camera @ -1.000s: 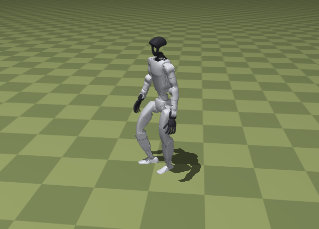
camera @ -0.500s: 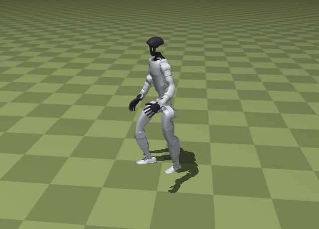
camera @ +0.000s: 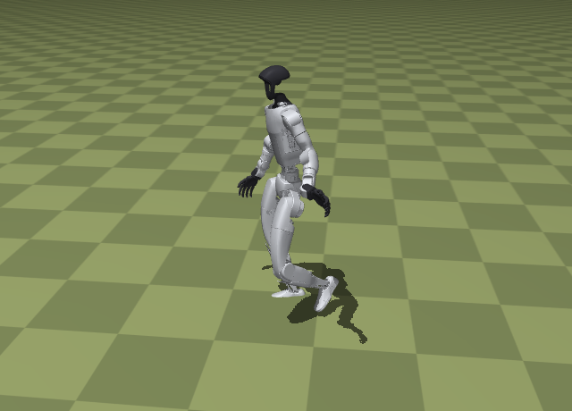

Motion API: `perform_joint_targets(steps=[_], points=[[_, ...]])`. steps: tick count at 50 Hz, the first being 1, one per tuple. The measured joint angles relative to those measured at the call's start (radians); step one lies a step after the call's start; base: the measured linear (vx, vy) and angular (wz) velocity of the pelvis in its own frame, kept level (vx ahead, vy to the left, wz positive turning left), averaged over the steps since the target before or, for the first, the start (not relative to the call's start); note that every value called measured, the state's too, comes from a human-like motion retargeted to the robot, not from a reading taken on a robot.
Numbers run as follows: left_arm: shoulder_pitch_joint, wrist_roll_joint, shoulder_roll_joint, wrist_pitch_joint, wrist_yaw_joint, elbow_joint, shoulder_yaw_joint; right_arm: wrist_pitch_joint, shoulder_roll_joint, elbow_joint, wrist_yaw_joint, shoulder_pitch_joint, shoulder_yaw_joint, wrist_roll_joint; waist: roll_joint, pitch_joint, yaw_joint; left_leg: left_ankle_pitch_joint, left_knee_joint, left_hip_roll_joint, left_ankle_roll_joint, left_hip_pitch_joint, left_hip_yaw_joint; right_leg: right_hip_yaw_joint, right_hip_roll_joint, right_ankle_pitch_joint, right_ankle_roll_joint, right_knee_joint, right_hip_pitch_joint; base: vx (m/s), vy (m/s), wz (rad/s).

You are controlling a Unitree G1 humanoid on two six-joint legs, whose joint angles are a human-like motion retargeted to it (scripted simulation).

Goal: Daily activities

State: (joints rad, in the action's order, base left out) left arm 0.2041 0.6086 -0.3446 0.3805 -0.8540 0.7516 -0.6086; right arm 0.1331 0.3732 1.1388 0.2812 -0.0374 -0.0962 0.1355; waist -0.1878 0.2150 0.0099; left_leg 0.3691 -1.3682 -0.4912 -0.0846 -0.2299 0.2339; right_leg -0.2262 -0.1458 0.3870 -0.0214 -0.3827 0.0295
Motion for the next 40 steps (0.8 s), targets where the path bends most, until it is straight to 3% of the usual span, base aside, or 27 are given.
perform_joint_targets(steps=[5, 8, 15, 19, 23, 29, 34, 37, 40], points=[[-0.024, -0.029, 0.052, 0.009, 0.044, -0.047, 0.063, 0.006, -0.006, -0.023, 0.014, -0.026, -0.038, -0.033, 0.0, 0.02, 0.04, 0.093, 0.089, 0.161, -0.021, -0.133, 0.006, 0.048, 0.018, 0.049, -0.001, -0.063, 0.006, 0.25, -0.03, -0.24], [-0.05, -0.091, 0.079, 0.011, 0.048, -0.09, 0.11, 0.014, -0.012, -0.048, 0.024, -0.044, -0.059, -0.058, 0.024, 0.02, 0.044, 0.09, 0.266, 0.291, -0.009, -0.194, 0.052, 0.073, 0.07, 0.101, 0.005, -0.138, 0.039, 0.28, 0.0, -0.02], [-0.081, -0.265, 0.108, 0.001, 0.012, -0.193, 0.194, 0.032, -0.015, -0.12, 0.085, -0.057, -0.099, -0.173, 0.046, 0.005, 0.012, -0.099, 0.838, 0.536, 0.079, -0.233, 0.152, 0.109, 0.143, 0.176, 0.014, -0.24, 0.052, 0.3, 0.02, 0.06], [-0.065, -0.328, 0.11, 0.003, -0.021, -0.257, 0.205, 0.04, -0.006, -0.173, 0.146, -0.048, -0.1, -0.239, 0.052, -0.013, 0.005, -0.181, 0.987, 0.594, 0.1, -0.238, 0.163, 0.122, 0.141, 0.218, 0.007, -0.264, 0.026, 0.38, 0.0, -0.04], [-0.043, -0.374, 0.112, -0.002, -0.061, -0.308, 0.211, 0.044, -0.005, -0.24, 0.218, -0.04, -0.09, -0.29, 0.089, -0.045, 0.017, -0.197, 0.985, 0.612, 0.074, -0.233, 0.163, 0.139, 0.136, 0.235, 0.01, -0.258, -0.016, 0.48, -0.05, -0.14], [-0.043, -0.446, 0.128, -0.078, -0.063, -0.247, 0.31, 0.019, -0.038, -0.295, 0.293, -0.049, -0.111, -0.375, 0.214, -0.085, 0.05, -0.09, 0.856, 0.647, -0.005, -0.202, 0.123, 0.153, 0.186, 0.113, 0.092, -0.371, -0.05, 0.51, -0.11, -0.11], [-0.098, -0.567, 0.164, -0.172, 0.023, -0.01, 0.512, -0.02, -0.07, -0.258, 0.311, -0.117, -0.169, -0.463, 0.356, -0.077, 0.062, 0.0, 0.808, 0.728, -0.066, -0.127, 0.105, 0.163, 0.301, -0.208, 0.238, -0.767, 0.076, 0.44, -0.13, 0.14], [-0.116, -0.647, 0.189, -0.2, 0.083, 0.098, 0.64, -0.038, -0.082, -0.223, 0.32, -0.161, -0.208, -0.499, 0.406, -0.064, 0.062, 0.046, 0.798, 0.744, -0.077, -0.068, 0.085, 0.13, 0.413, -0.232, 0.206, -0.986, 0.192, 0.44, -0.11, 0.08], [-0.139, -0.704, 0.195, -0.2, 0.125, 0.141, 0.732, -0.05, -0.082, -0.186, 0.326, -0.201, -0.229, -0.529, 0.428, -0.046, 0.053, 0.061, 0.854, 0.75, -0.068, 0.015, 0.047, 0.098, 0.526, -0.144, 0.131, -1.083, 0.318, 0.48, -0.1, 0.07]])
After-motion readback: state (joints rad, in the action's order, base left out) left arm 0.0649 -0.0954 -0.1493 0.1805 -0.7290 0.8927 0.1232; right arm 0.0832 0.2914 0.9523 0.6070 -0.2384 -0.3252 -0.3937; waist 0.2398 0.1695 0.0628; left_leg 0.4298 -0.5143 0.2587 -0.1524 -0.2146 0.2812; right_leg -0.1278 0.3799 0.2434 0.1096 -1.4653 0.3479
